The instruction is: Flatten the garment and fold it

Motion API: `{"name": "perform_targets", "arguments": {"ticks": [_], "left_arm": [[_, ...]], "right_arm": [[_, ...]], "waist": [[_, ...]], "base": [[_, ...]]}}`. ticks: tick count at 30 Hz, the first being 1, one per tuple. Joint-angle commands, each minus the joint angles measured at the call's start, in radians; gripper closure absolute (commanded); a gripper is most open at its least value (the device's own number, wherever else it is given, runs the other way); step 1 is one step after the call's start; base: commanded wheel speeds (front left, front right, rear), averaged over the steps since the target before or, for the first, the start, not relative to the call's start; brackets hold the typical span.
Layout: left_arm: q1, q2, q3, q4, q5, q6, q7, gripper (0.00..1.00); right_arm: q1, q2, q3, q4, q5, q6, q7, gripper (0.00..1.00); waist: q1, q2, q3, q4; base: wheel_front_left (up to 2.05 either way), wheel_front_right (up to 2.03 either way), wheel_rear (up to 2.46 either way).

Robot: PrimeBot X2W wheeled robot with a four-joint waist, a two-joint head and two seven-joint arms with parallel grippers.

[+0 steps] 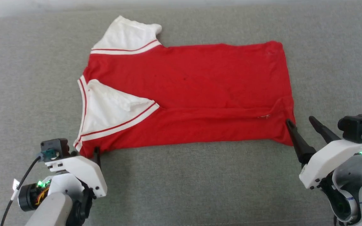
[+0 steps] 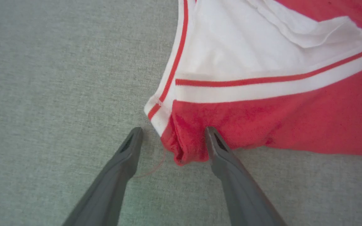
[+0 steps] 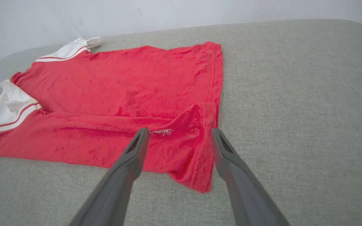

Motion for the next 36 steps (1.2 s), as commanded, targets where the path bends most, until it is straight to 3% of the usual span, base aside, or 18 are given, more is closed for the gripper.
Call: {"name": "perform_targets", "arguments": {"ticks": [1,5,6,8,16,23,36], "left_arm": [[-0.004,0.002,-0.008,0.013,0.003,0.005,0.013,0.0],[0.004,-0.004,-0.02,0.053,-0.009,0.0,0.037,0.0],[0.006,-0.007,-0.021,0.062,-0.012,-0.002,0.036,0.15],[0.008,-0.016,-0.019,0.076,-0.022,-0.014,0.021,1.0],[0.014,-0.045,-0.005,0.081,-0.045,-0.075,-0.089,1.0],[0.025,-0.052,-0.001,-0.042,-0.025,-0.067,-0.157,1.0],[0.024,-0.048,-0.037,-0.179,0.014,-0.041,-0.153,1.0]], "right_arm": [[0.014,0.008,-0.004,-0.017,-0.008,-0.002,0.008,0.0],[0.017,0.012,-0.012,-0.045,-0.025,-0.002,0.02,0.0],[0.017,0.011,-0.013,-0.049,-0.029,-0.002,0.023,0.0],[0.018,0.006,-0.015,-0.055,-0.039,-0.002,0.028,0.0],[0.027,-0.009,-0.053,-0.041,-0.09,-0.002,0.095,0.0],[-0.019,0.039,-0.114,0.05,-0.163,-0.002,0.173,0.0],[-0.118,0.063,-0.16,0.328,-0.238,-0.002,0.224,0.0]], "waist": [[0.0,0.0,0.035,-0.025],[0.0,0.0,0.053,-0.036],[0.0,0.0,0.054,-0.036],[0.0,0.0,0.051,-0.036],[0.0,0.0,-0.016,0.0],[0.0,0.0,-0.032,0.05],[0.0,0.0,0.025,0.116]], "base": [[0.0,0.0,0.0],[0.0,0.0,0.0],[0.0,0.0,0.0],[0.0,0.0,0.0],[0.0,0.0,0.0],[0.0,0.0,0.0],[0.0,0.0,0.0]]}}
